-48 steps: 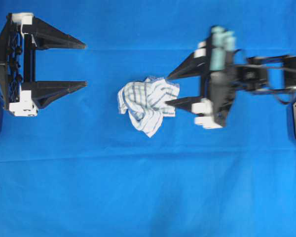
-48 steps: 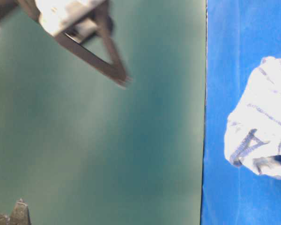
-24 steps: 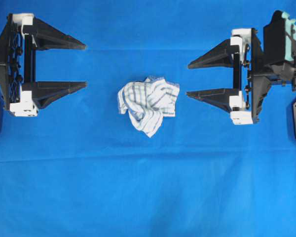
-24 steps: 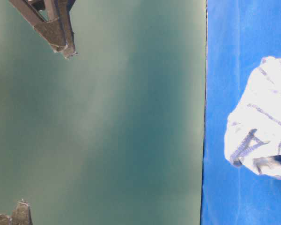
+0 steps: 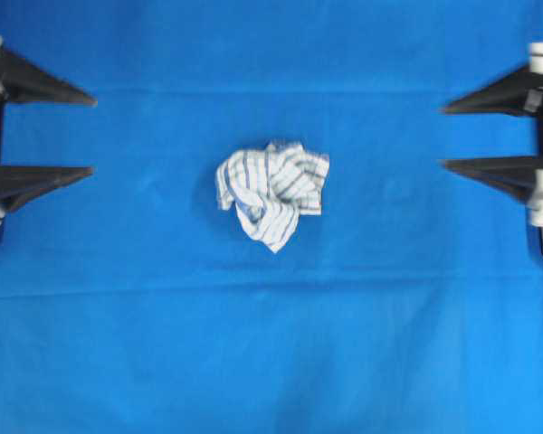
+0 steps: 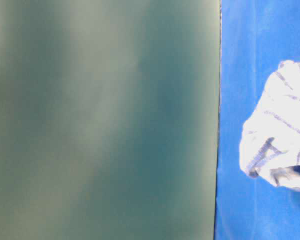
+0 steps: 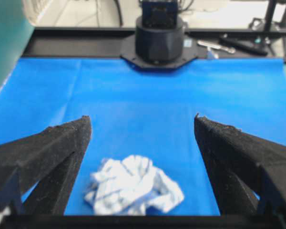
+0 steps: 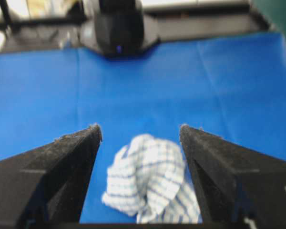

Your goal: Hand over the towel.

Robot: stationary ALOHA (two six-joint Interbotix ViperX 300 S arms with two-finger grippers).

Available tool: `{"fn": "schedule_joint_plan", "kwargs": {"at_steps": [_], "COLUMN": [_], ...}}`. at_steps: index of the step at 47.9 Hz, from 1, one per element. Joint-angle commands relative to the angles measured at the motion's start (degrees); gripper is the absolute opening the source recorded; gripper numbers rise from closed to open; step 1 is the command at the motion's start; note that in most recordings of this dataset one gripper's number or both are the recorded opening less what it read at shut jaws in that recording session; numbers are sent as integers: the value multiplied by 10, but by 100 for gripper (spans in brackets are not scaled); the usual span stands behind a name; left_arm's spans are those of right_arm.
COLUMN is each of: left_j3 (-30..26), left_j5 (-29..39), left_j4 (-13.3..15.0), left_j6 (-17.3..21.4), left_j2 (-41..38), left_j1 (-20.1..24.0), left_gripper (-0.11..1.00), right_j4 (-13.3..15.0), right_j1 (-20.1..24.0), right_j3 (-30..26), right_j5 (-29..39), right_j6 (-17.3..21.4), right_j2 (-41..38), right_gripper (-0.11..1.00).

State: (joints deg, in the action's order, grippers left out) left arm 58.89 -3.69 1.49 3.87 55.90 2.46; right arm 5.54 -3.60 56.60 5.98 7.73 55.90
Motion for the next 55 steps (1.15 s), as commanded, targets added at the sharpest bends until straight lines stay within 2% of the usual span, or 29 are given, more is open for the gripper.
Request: {"fn": "schedule_joint_plan", "kwargs": {"at_steps": [1,13,24,32,55], "left_j3": [21,130,202,228,229], "left_j5": [3,4,0,-17,-17], "left_j4": [-2,-2,1,2,2], "left_j6": [8,13,10,6,4], "left_j2": [42,173,229,231,232], "left_j1": [-2,-2,-2,-1,-1], "left_gripper": [93,93,93,93,93], "right_j4": [2,2,-4,-11,-13], "right_j1": [-1,-2,-2,-2,-2], "right_j3": [34,159,238,243,241], "right_j5": [-2,-42,-121,-135,-131], "right_j6": [0,0,5,6,6], "right_j2": [52,162,171,159,161], "right_gripper": [71,70,70,70,70]}}
